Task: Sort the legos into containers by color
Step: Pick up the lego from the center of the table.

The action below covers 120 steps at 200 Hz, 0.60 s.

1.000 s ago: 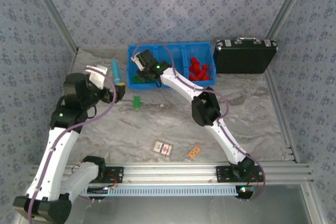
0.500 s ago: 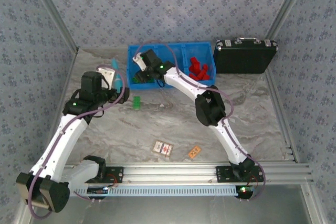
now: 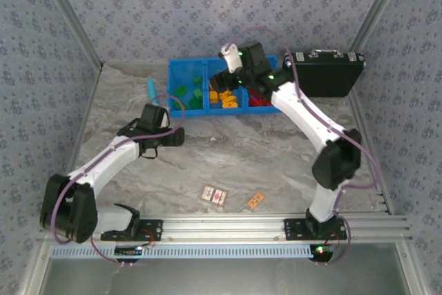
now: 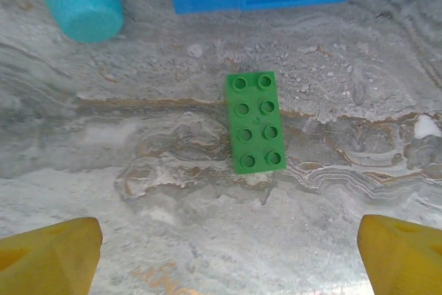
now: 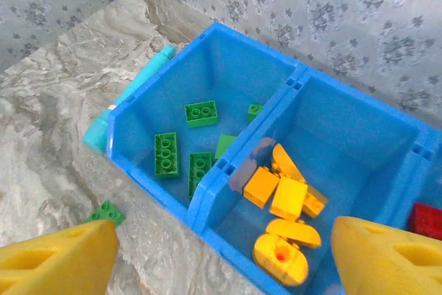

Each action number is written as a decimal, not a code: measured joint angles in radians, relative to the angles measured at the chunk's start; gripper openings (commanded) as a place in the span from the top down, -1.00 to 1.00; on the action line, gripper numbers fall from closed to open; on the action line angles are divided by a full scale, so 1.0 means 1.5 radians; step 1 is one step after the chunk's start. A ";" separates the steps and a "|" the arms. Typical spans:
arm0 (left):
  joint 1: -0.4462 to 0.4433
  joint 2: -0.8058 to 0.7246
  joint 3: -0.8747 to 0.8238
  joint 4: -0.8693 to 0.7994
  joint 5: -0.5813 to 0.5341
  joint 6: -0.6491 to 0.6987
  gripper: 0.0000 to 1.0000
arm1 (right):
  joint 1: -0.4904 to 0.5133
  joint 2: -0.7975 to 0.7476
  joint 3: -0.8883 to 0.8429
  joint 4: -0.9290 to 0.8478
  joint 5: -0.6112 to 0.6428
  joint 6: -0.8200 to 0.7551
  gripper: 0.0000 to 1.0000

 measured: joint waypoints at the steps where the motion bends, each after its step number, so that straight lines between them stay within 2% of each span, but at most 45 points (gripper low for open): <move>1: -0.001 0.002 0.000 0.001 -0.001 -0.001 -0.85 | -0.001 -0.003 -0.003 0.000 0.000 0.000 -1.00; 41: -0.026 0.097 0.000 0.043 -0.036 -0.032 -0.79 | -0.034 -0.155 -0.160 0.002 0.003 0.013 -1.00; 120: -0.043 0.254 0.087 0.085 -0.052 -0.032 -0.64 | -0.067 -0.354 -0.348 -0.039 0.068 0.049 -1.00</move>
